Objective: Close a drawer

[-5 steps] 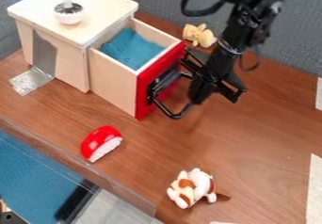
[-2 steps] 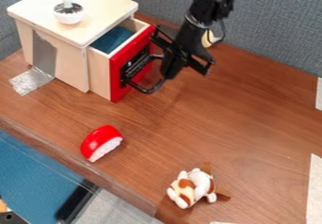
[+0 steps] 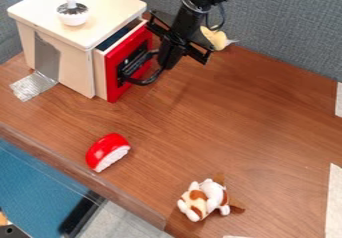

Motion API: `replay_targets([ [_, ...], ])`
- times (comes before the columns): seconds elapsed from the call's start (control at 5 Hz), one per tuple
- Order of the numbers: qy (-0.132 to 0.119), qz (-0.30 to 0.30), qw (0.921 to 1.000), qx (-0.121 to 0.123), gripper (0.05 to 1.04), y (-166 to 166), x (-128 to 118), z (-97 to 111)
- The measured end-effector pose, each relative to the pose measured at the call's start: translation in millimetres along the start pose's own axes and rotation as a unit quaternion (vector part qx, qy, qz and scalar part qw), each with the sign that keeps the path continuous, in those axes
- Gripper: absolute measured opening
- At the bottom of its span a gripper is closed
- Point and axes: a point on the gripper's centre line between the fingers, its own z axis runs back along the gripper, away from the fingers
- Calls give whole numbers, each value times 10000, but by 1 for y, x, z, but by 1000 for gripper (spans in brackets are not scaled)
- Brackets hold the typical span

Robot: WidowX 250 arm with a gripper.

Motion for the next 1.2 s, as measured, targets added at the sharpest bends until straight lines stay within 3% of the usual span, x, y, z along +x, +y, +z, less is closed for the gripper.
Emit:
replay_targets([
  [0.4, 56, 83, 9999, 33, 79, 13, 0, -4],
  [0.6, 92, -1, 9999, -73, 106, 11, -1, -3],
  [0.8, -130, 120, 9988, -460, 280, 15, 0, 20],
  [1.0, -455, 1, 9928, -1112, 559, 4, 5, 50],
  [1.2, -627, -34, 9860, -1543, 859, -2, 6, 76],
])
